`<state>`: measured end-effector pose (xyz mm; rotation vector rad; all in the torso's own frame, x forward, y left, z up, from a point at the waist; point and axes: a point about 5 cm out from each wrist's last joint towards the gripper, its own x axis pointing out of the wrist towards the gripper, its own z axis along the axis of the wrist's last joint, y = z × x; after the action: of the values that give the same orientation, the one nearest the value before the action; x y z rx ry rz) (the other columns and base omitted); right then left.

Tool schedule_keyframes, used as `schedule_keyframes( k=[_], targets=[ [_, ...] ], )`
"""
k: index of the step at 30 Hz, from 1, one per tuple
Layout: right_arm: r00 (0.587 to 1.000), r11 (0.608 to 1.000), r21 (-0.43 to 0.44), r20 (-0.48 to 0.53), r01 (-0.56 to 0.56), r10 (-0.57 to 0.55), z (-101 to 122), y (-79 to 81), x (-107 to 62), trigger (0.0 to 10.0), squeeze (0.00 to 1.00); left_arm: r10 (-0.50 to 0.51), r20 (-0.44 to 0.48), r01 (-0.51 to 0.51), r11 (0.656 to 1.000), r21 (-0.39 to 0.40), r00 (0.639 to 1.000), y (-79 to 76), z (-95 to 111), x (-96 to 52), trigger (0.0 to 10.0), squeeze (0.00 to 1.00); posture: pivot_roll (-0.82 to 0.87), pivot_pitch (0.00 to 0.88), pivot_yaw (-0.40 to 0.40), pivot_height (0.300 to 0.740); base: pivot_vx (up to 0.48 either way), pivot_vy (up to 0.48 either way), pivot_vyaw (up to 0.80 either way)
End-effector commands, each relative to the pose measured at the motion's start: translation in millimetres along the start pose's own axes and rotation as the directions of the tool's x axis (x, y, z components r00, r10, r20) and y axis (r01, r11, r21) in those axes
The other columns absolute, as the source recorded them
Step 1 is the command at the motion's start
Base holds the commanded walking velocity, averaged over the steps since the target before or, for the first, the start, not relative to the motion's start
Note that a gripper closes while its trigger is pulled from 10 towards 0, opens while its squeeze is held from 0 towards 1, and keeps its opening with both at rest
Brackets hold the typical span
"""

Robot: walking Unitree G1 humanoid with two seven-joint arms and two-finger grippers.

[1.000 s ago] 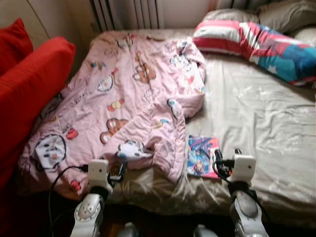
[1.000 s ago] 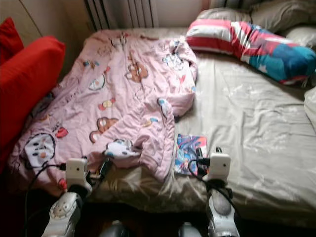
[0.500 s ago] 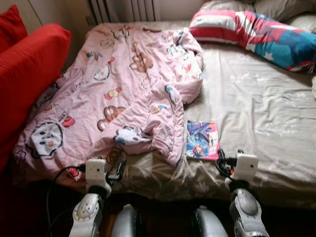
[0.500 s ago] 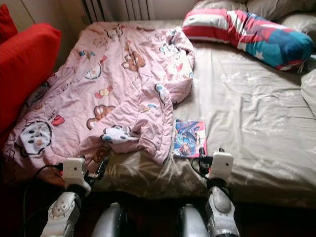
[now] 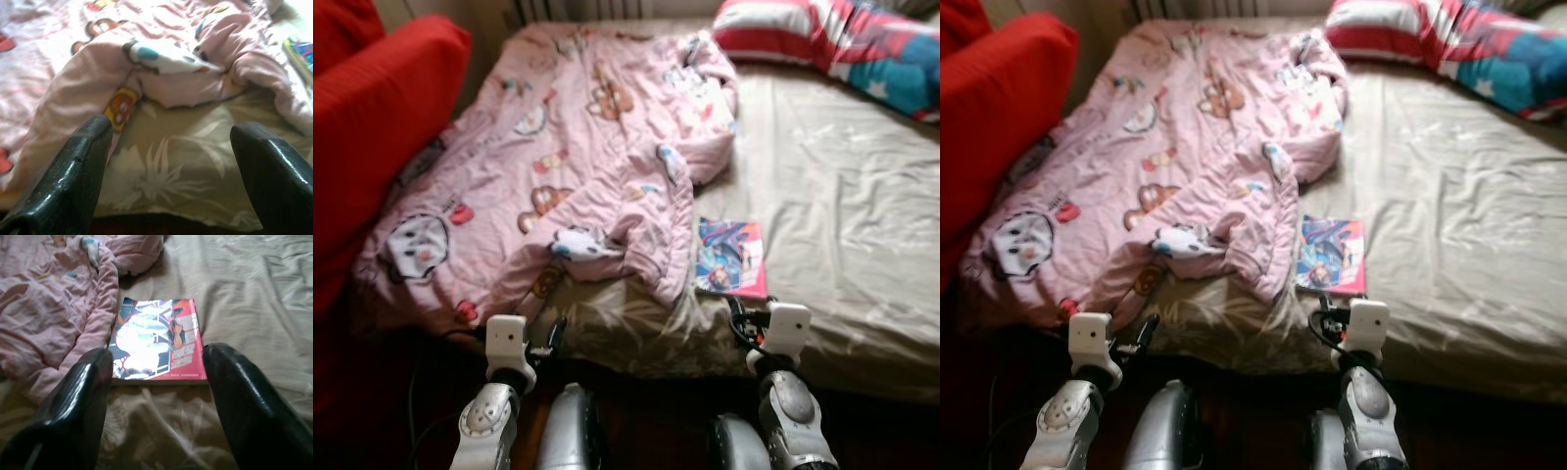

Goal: Clean up the room

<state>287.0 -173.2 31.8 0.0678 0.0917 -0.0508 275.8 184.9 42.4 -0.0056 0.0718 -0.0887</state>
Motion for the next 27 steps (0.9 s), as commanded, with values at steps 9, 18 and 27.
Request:
schedule_keyframes(
  k=[9,18,27],
  targets=[
    [0.999,1.0,0.021,-0.036,-0.011,0.012,-8.9,2.6,-3.1,10.0,0.0,0.006,-0.019,-0.006,1.0,-0.002,1.0,4.1,-2.1,-3.4,10.0,0.0,-0.08,0.21,0.084,0.628,0.0,0.0,0.17],
    [0.998,1.0,0.029,-0.067,-0.011,0.013,-15.5,-0.2,-3.9,10.0,0.0,-0.001,-0.019,0.001,1.0,-0.003,1.0,2.8,-1.8,-3.4,10.0,0.0,-0.08,0.209,0.087,0.628,0.0,0.0,0.0],
    [0.993,1.0,0.01,-0.112,-0.021,0.022,-22.5,-4.1,-3.8,10.0,0.0,-0.004,-0.018,0.004,1.0,0.0,1.0,2.1,-1.2,-2.7,10.0,0.0,-0.08,0.207,0.089,0.628,0.224,0.0,0.0]
  ],
)
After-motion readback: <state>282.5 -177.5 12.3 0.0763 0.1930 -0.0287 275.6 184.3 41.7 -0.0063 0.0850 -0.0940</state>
